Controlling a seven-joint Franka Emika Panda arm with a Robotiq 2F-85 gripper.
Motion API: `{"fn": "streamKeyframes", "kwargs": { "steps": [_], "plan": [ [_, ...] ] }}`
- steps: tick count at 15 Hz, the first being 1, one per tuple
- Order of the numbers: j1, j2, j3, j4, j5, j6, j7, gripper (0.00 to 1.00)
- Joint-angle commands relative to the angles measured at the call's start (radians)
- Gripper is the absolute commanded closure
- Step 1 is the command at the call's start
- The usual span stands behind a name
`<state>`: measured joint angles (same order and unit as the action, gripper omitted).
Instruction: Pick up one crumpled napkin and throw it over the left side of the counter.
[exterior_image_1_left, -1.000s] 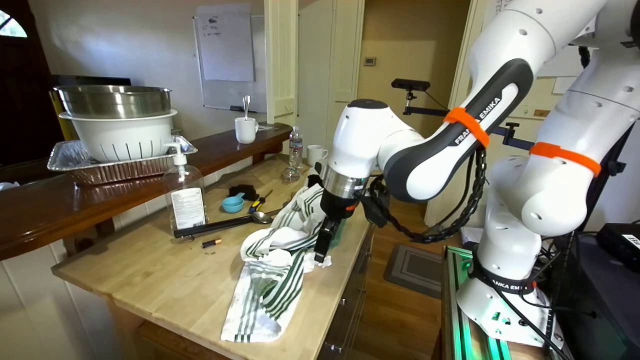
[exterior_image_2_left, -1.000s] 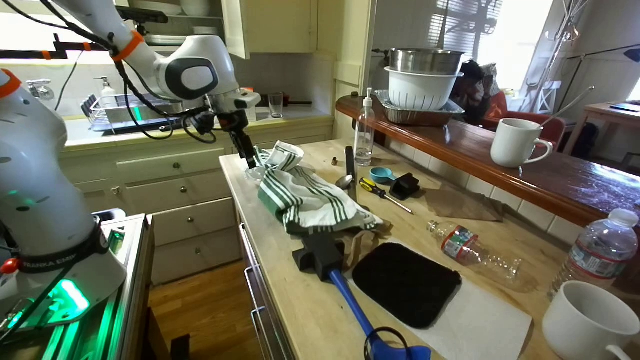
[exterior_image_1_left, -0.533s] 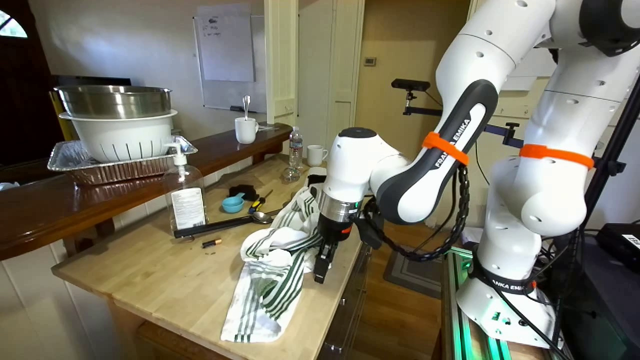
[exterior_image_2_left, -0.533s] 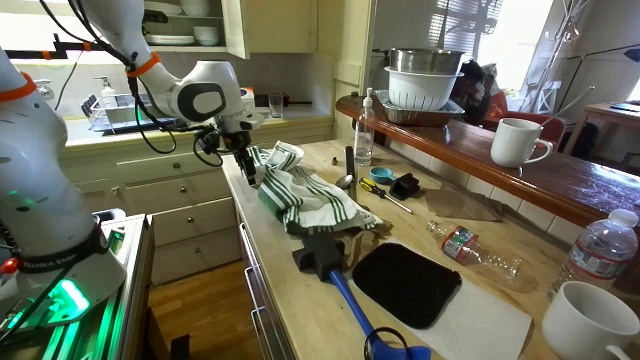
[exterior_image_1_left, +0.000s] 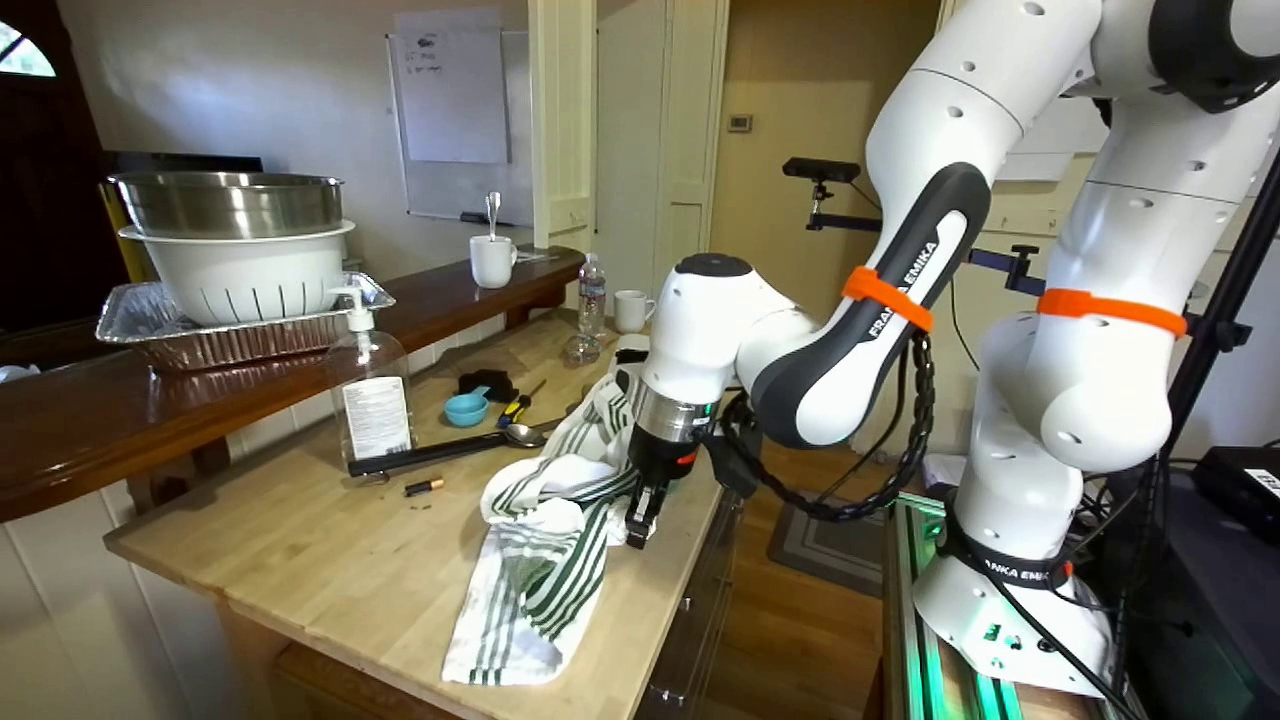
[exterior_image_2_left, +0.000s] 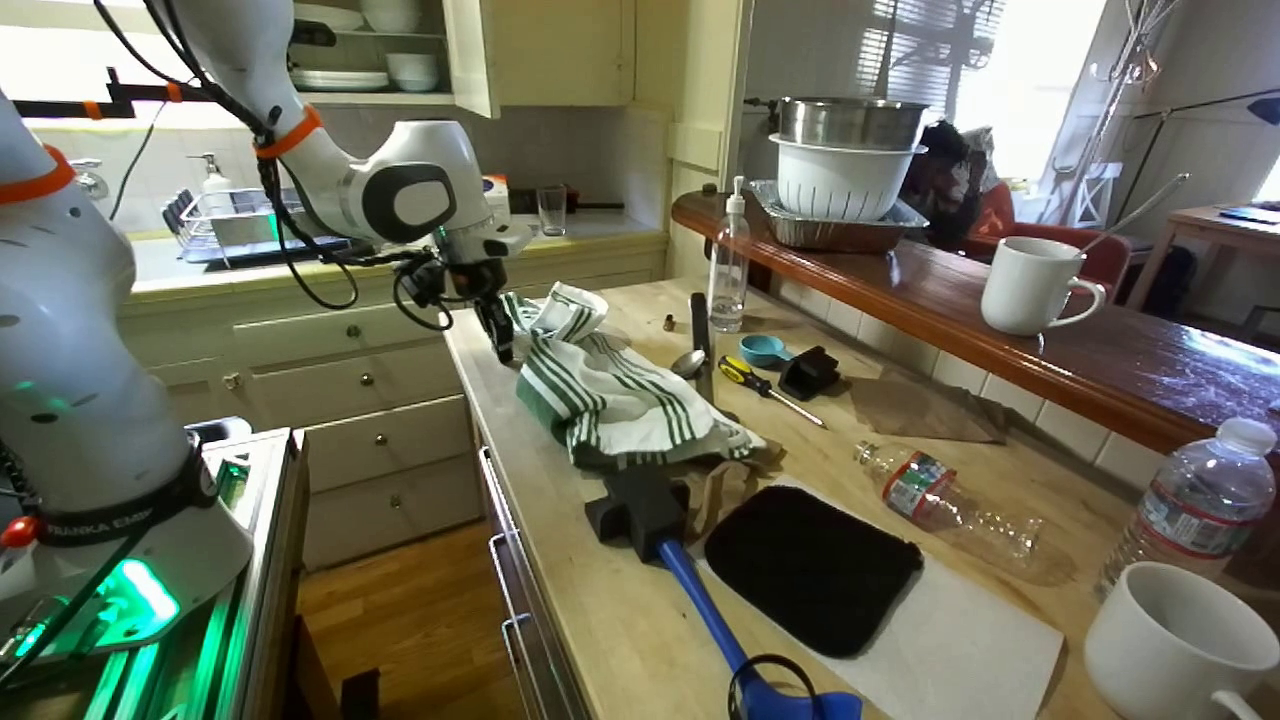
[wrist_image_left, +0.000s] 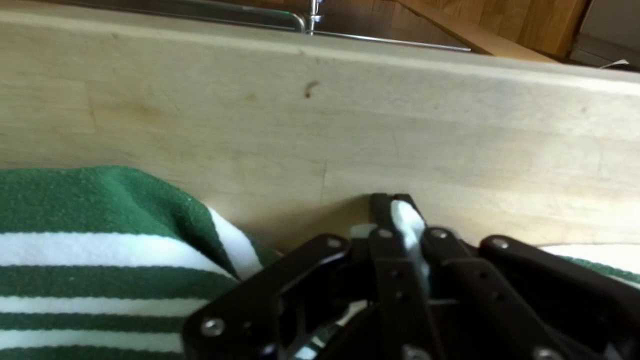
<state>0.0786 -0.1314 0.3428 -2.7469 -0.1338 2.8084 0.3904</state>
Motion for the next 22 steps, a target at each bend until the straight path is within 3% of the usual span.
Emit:
{"fn": "streamKeyframes", "kwargs": {
  "steps": [1, 4, 6, 7, 9, 12, 14, 16, 18, 22],
  "plan": [
    [-0.031, 0.0, 0.013, 0.0, -0.086, 0.021, 0.069, 1.0],
    [0.01, -0.03, 0.003, 0.003, -0.013, -0.021, 0.033, 1.0],
    [0.078, -0.116, -0.024, -0.004, 0.069, -0.091, -0.005, 1.0],
    [0.136, -0.187, -0.049, -0.04, 0.184, -0.101, -0.074, 1.0],
    [0.163, -0.284, -0.061, -0.012, 0.231, -0.23, -0.076, 1.0],
    [0.151, -0.463, -0.058, -0.026, 0.197, -0.365, -0.043, 1.0],
    [0.186, -0.585, -0.096, -0.021, 0.225, -0.458, -0.103, 1.0],
    [0.261, -0.596, -0.154, 0.01, 0.274, -0.48, -0.245, 1.0],
    [0.305, -0.592, -0.167, 0.028, 0.302, -0.475, -0.325, 1.0],
    [0.409, -0.476, -0.204, 0.048, 0.385, -0.376, -0.495, 1.0]
  ]
}}
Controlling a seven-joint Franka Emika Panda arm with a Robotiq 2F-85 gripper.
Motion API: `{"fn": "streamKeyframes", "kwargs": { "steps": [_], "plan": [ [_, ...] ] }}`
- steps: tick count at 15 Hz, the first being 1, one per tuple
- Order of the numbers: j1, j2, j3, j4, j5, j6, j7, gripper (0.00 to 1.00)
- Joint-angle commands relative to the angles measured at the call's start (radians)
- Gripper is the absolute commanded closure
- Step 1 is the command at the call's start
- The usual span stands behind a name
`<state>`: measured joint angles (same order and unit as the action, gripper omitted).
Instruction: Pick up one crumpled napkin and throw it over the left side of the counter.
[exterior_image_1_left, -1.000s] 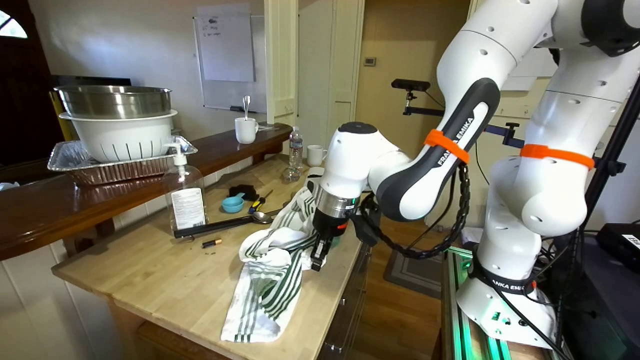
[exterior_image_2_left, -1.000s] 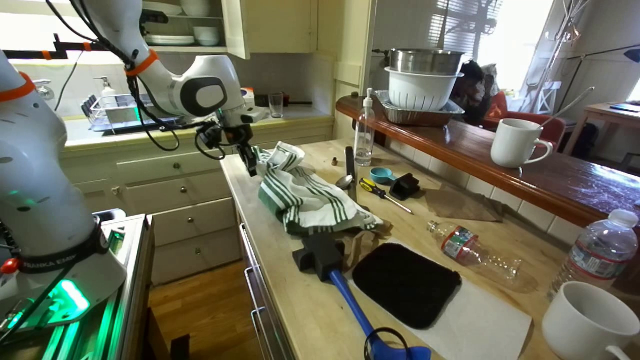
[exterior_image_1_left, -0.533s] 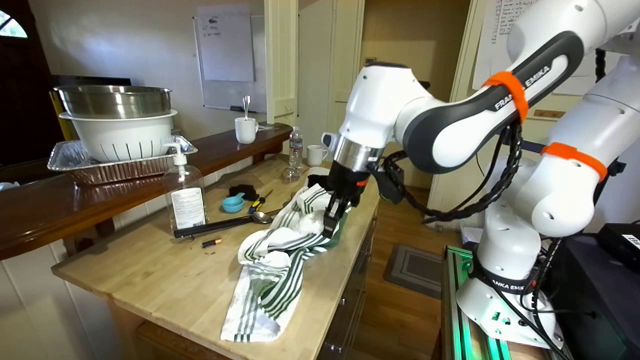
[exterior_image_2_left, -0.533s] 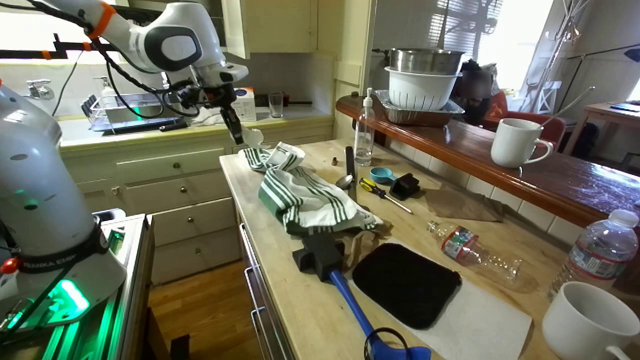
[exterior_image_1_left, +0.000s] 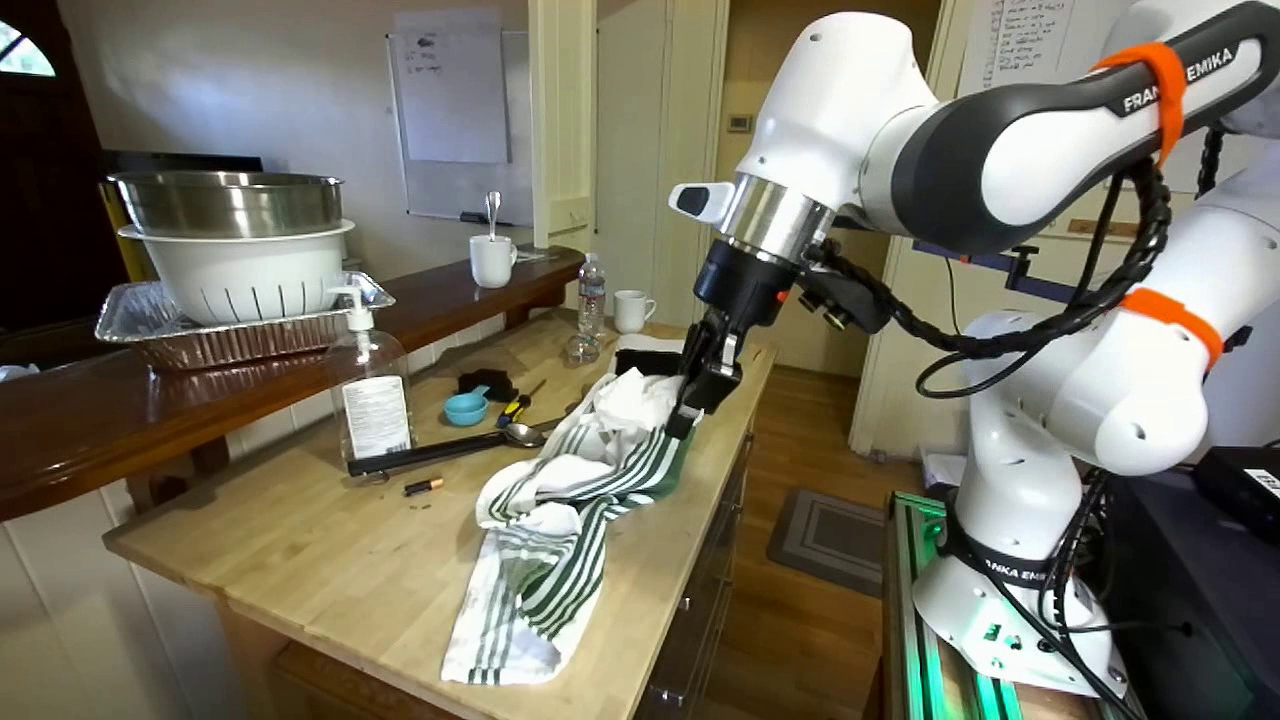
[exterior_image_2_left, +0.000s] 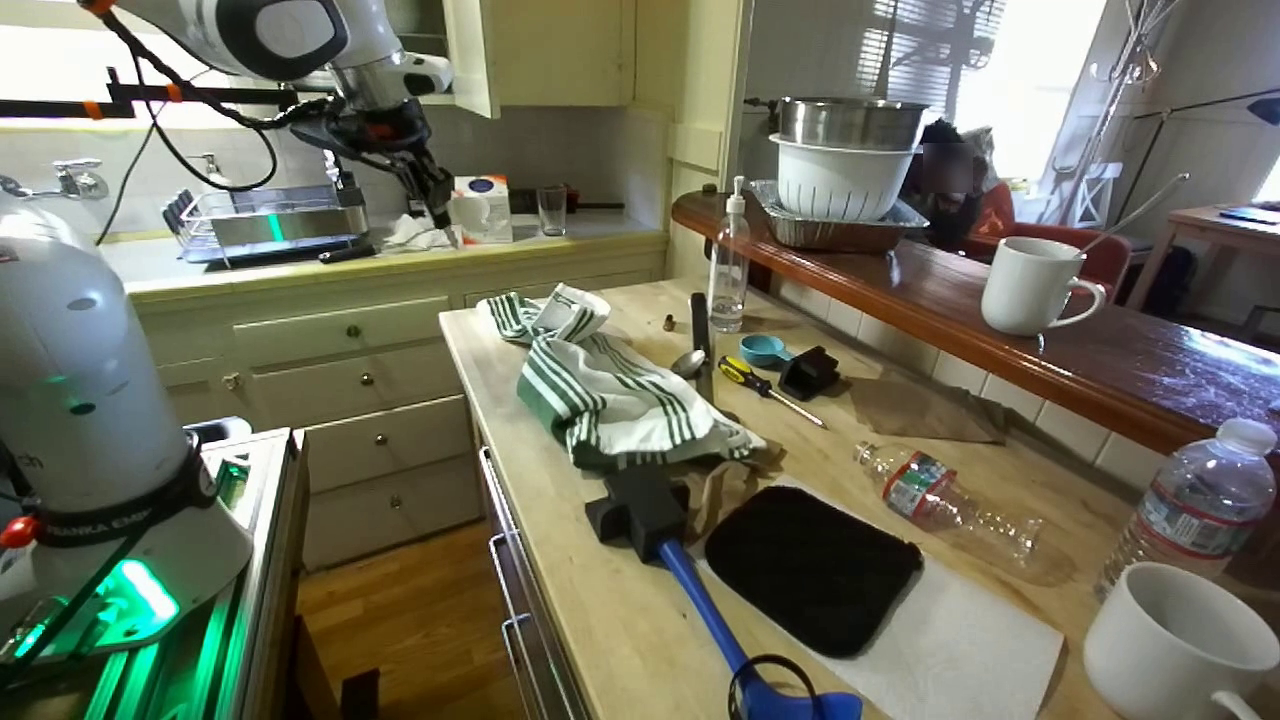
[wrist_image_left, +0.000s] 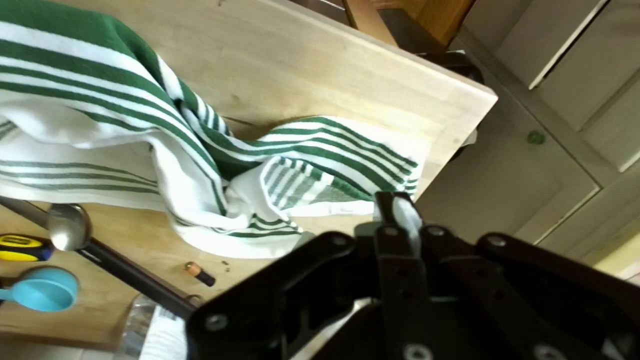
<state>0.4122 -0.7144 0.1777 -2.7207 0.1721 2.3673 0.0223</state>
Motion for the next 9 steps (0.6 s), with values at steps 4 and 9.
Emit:
{"fn": "streamKeyframes", "kwargs": {
  "steps": [4, 9],
  "plan": [
    [0.049, 0.081, -0.012, 0.007, 0.06, 0.053, -0.097, 0.98],
    [0.066, 0.15, -0.028, 0.045, 0.064, 0.106, -0.163, 1.0]
  ]
}}
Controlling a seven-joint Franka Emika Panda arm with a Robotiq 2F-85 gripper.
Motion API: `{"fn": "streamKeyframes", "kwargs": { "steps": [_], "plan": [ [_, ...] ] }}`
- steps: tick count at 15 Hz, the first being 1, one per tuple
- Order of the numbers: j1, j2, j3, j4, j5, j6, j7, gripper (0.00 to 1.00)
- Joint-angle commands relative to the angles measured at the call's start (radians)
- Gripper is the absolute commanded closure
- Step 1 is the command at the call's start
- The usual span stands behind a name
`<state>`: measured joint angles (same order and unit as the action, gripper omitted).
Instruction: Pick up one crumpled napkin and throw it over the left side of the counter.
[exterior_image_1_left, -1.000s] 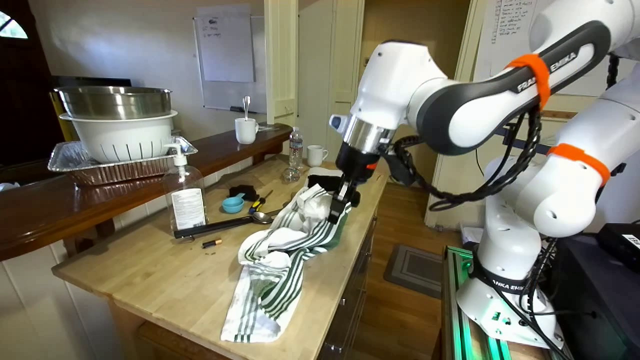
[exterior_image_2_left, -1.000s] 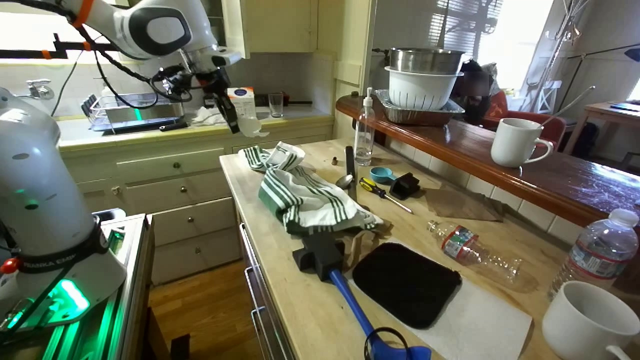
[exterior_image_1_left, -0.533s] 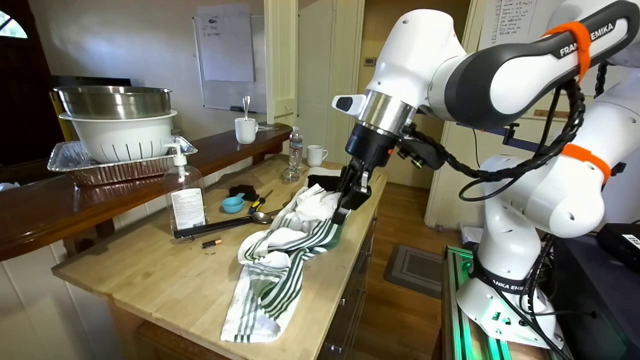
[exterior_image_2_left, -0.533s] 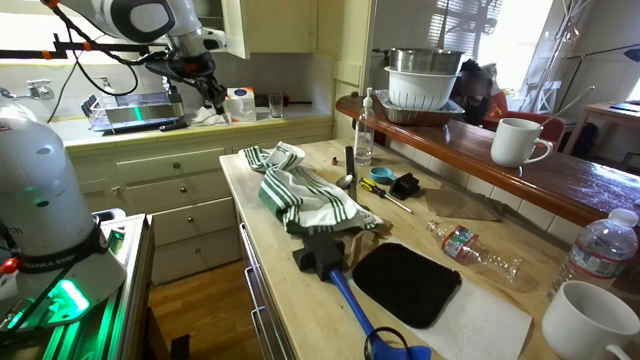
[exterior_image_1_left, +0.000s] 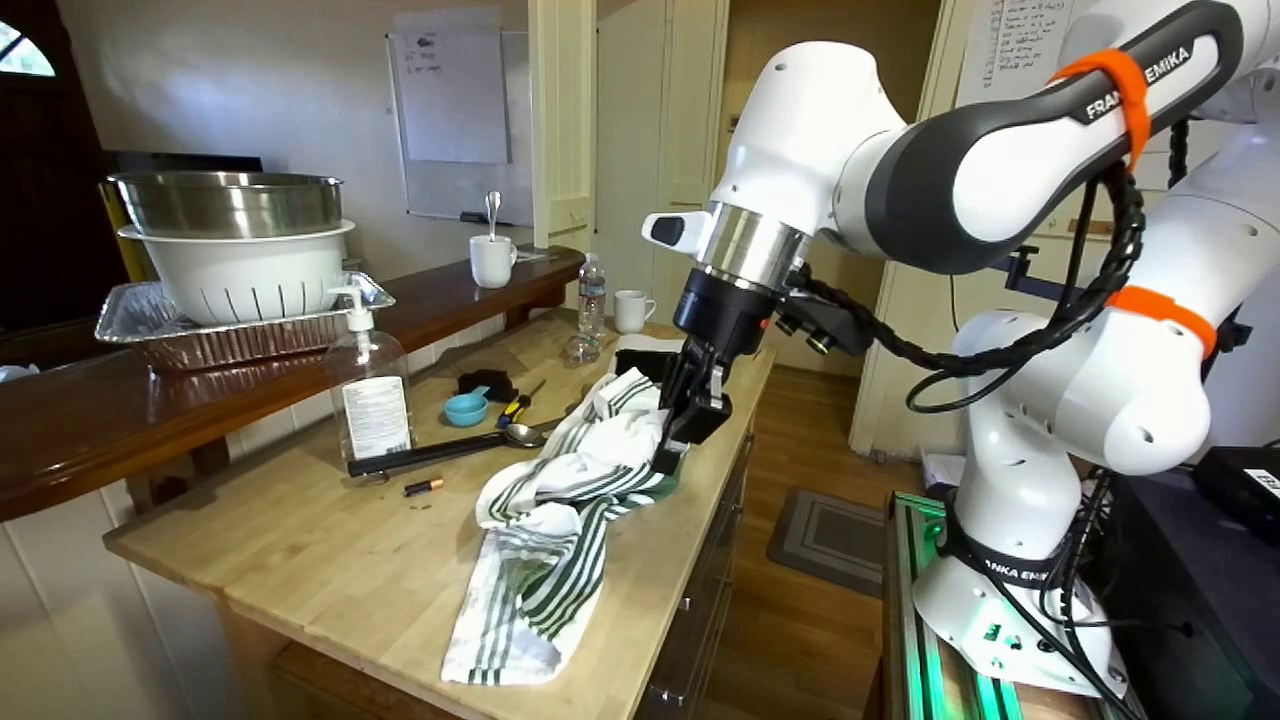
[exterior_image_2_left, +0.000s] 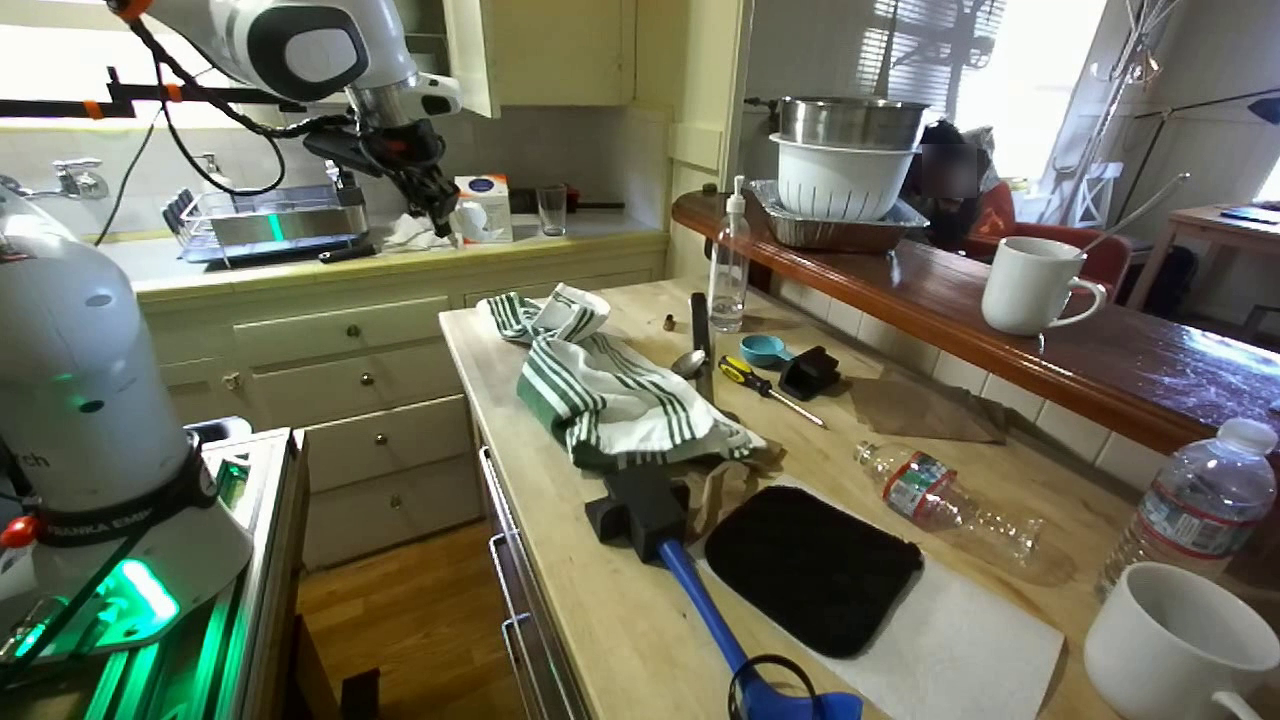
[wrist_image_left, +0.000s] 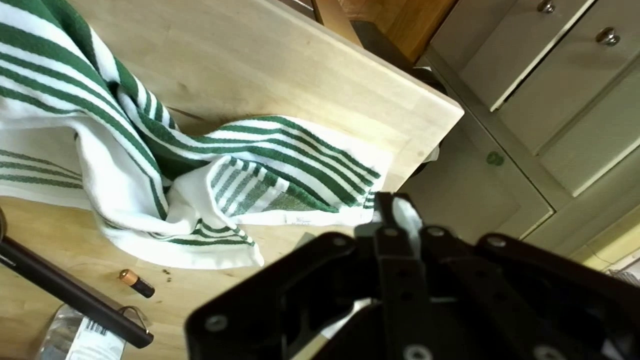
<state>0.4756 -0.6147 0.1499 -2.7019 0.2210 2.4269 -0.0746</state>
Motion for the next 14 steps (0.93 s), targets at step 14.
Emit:
{"fn": "streamKeyframes", "kwargs": {
  "steps": [14],
  "plan": [
    [0.046, 0.795, 0.078, 0.77, 0.202, 0.063, -0.801, 1.0]
  ]
}}
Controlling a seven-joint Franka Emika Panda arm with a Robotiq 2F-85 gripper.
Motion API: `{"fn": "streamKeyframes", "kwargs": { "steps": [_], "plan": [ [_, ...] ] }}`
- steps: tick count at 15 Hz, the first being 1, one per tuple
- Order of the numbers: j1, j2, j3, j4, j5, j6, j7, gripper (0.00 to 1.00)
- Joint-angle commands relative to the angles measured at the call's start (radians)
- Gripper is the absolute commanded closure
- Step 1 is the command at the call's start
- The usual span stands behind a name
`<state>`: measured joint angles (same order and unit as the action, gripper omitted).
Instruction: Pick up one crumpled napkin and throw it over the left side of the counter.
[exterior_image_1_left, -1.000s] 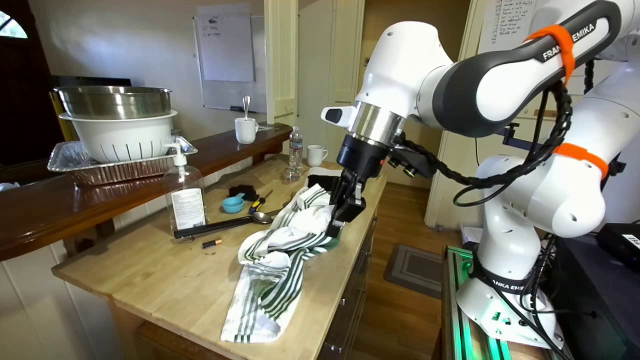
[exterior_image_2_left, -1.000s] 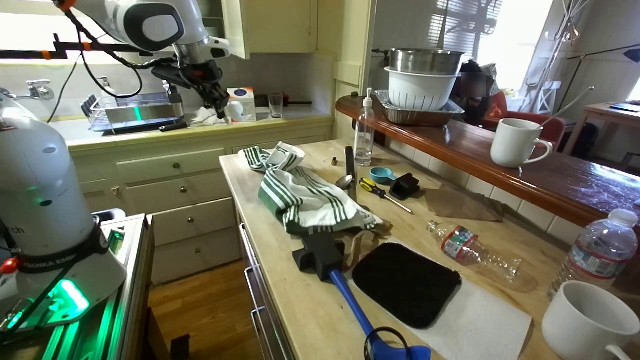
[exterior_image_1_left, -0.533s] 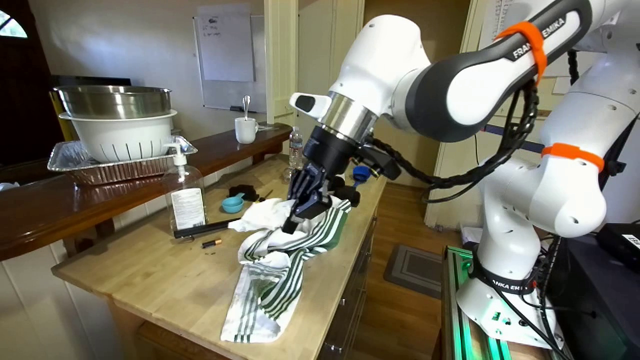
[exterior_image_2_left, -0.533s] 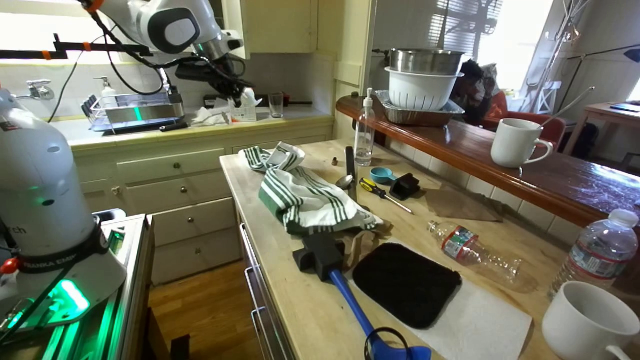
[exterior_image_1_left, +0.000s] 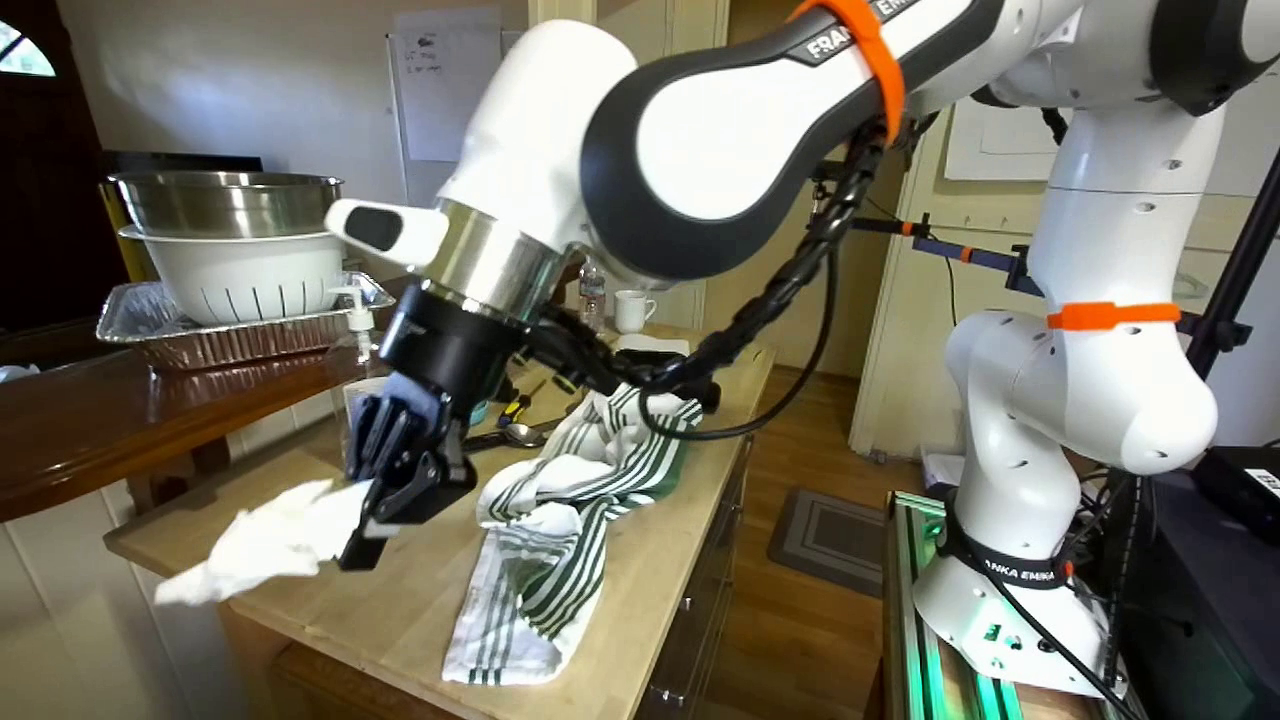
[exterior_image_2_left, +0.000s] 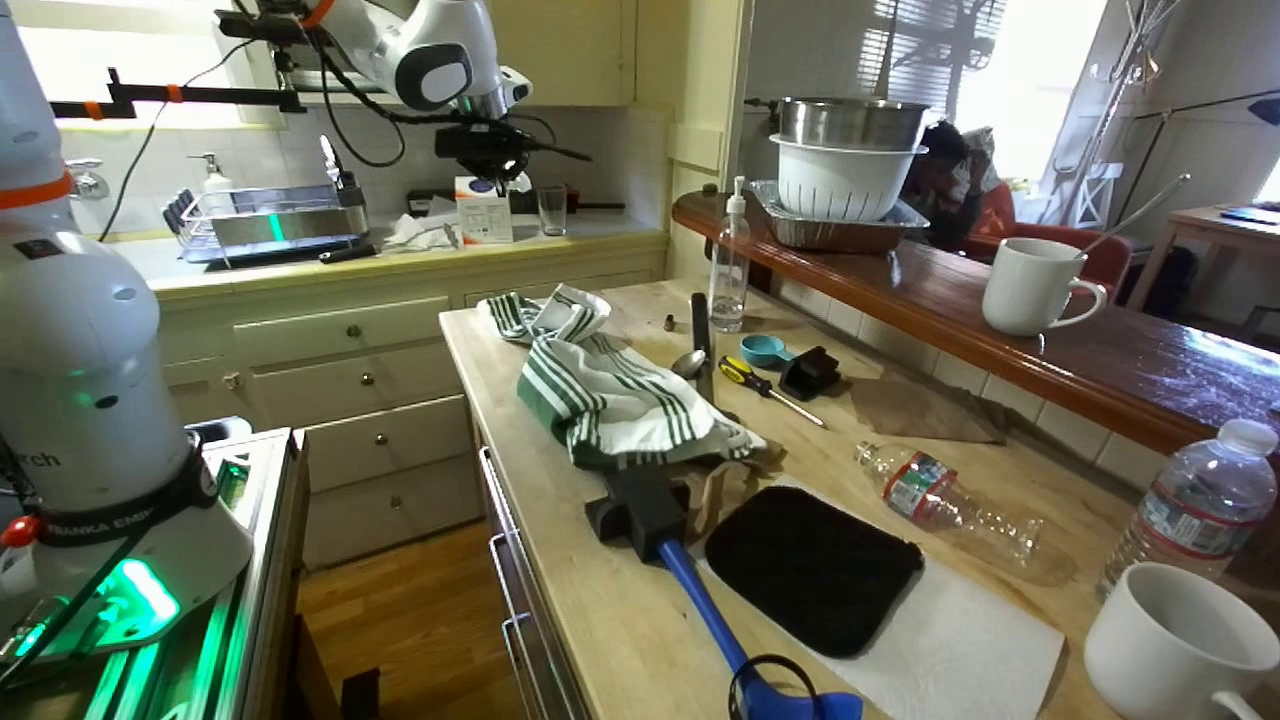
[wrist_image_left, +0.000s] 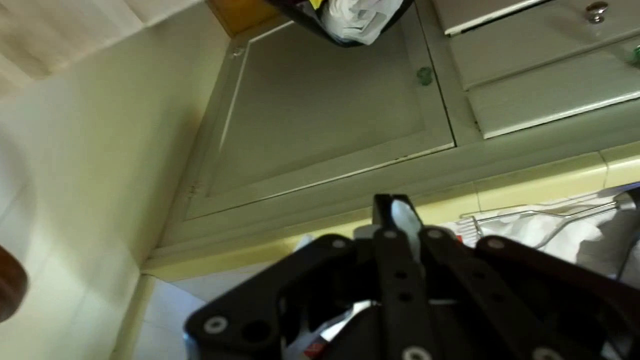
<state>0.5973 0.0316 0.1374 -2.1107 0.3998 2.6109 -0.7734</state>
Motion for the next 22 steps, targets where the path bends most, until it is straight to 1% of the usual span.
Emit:
{"fn": "streamKeyframes", "kwargs": {
  "steps": [1, 3, 4, 7, 13, 14, 15, 18, 20, 21, 22],
  "plan": [
    [-0.095, 0.191, 0.115, 0.221, -0.008, -0.164, -0.115, 1.0],
    [-0.146, 0.253, 0.169, 0.291, -0.068, -0.263, -0.131, 1.0],
    [-0.159, 0.278, 0.182, 0.319, -0.111, -0.293, -0.124, 1.0],
    [-0.194, 0.342, 0.221, 0.395, -0.175, -0.365, -0.144, 1.0],
    [-0.202, 0.422, 0.253, 0.507, -0.265, -0.439, -0.156, 1.0],
    [-0.199, 0.431, 0.253, 0.521, -0.279, -0.441, -0.151, 0.73],
    [-0.198, 0.436, 0.254, 0.532, -0.291, -0.451, -0.151, 0.72],
    [-0.202, 0.443, 0.257, 0.555, -0.307, -0.464, -0.155, 0.52],
    [-0.203, 0.445, 0.257, 0.564, -0.311, -0.464, -0.156, 0.37],
    [-0.204, 0.444, 0.258, 0.565, -0.309, -0.459, -0.157, 0.27],
    [-0.204, 0.445, 0.258, 0.568, -0.311, -0.459, -0.156, 0.21]
  ]
}}
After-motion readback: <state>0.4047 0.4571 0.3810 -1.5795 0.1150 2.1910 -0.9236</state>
